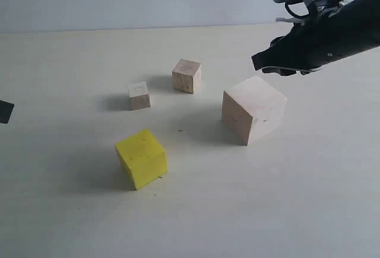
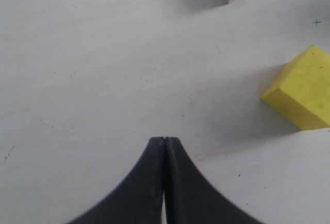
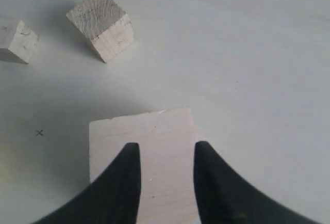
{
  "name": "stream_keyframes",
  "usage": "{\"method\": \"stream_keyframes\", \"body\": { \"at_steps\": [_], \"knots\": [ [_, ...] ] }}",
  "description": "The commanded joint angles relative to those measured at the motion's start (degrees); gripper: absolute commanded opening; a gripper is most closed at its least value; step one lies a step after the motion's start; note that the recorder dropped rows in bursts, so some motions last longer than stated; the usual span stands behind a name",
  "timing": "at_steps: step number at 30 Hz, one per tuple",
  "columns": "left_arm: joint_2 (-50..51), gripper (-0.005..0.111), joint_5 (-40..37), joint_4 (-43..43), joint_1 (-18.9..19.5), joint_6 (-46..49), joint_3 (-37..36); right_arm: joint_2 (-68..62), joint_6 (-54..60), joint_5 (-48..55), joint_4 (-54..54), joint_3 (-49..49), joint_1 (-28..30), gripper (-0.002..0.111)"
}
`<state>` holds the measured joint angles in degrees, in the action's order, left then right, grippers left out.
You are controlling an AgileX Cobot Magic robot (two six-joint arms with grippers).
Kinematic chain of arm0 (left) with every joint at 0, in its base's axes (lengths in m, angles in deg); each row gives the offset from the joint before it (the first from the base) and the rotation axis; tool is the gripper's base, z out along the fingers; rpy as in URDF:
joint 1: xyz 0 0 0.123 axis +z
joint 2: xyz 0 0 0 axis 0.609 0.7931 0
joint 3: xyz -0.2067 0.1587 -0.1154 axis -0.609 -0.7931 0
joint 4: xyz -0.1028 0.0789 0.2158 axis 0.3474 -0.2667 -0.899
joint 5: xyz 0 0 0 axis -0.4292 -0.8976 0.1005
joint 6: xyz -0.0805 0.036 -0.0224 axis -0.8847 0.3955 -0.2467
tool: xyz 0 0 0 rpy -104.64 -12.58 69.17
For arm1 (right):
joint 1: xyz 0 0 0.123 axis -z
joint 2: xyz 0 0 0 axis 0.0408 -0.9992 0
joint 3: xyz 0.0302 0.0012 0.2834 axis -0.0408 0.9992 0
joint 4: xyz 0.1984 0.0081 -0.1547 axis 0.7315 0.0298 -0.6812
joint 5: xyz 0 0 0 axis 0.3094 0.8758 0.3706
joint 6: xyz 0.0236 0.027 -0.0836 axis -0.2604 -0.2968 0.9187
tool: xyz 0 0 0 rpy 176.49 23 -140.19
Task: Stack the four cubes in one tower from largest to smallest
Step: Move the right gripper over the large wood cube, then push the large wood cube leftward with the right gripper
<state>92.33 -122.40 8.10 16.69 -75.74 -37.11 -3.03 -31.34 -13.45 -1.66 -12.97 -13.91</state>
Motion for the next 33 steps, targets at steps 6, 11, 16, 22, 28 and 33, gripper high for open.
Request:
{"method": "stream_keyframes", "body": {
  "at_steps": [6,11,16,22,28,33],
  "knots": [
    [0.1,0.000,-2.2,-0.1,-0.3,0.0,-0.5,-2.0,-16.2,-3.7,-20.0,-0.4,1.3,0.030],
    [0.1,0.000,-2.9,0.0,-0.3,0.0,-2.8,-5.2,-31.2,-3.9,-29.7,-0.4,4.4,0.030],
    [0.1,0.000,-2.9,0.0,-0.3,0.0,-4.3,-8.3,-31.9,-1.0,-29.3,-2.3,5.1,0.030],
    [0.1,0.000,-2.8,0.0,-0.3,0.0,-4.4,-12.3,-31.8,2.6,-27.5,-4.5,5.1,0.030],
    [0.1,0.000,-2.8,0.1,-0.3,0.0,-4.4,-13.7,-27.3,6.8,-16.5,-6.0,5.0,0.030],
    [0.1,0.000,-2.6,1.2,-0.3,0.0,-4.4,-13.7,-7.4,11.6,5.4,-6.9,5.0,0.030]
  ]
}}
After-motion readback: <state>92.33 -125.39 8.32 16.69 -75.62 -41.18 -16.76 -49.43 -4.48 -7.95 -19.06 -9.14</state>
